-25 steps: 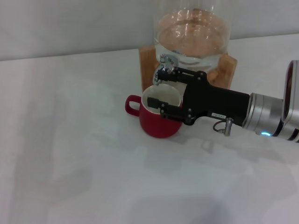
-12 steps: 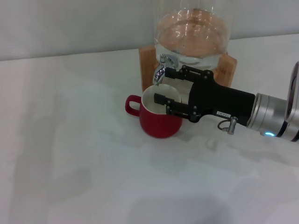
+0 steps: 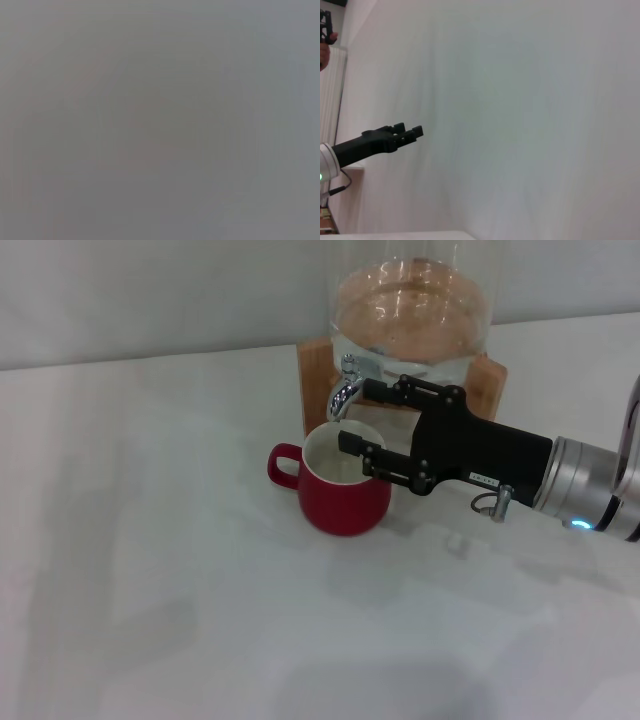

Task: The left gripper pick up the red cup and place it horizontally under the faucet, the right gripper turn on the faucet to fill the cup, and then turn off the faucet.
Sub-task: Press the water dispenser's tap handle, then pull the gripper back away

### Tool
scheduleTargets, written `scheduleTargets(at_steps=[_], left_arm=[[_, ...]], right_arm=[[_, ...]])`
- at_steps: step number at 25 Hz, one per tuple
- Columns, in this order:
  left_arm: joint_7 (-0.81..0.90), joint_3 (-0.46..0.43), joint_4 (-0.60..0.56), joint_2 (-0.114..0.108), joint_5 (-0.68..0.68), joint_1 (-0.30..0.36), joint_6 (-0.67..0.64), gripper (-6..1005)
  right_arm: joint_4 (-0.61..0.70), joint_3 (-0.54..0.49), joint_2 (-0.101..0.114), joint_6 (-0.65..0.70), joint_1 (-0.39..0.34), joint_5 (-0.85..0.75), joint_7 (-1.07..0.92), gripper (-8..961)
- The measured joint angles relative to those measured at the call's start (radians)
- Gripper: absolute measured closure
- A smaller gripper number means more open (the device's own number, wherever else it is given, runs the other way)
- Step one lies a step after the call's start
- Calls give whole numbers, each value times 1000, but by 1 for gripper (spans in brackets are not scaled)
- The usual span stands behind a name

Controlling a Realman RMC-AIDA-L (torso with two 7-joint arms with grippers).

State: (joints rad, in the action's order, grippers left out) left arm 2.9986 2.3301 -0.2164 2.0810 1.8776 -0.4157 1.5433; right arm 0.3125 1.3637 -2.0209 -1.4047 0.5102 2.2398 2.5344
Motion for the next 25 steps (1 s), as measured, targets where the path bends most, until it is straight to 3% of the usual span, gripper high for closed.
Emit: scheduleTargets(at_steps=[25], left_arm=[[-3,0,2,-4,0,0,-4,263]], right_arm=[[1,-16,-1,5,-32,8,21,277]])
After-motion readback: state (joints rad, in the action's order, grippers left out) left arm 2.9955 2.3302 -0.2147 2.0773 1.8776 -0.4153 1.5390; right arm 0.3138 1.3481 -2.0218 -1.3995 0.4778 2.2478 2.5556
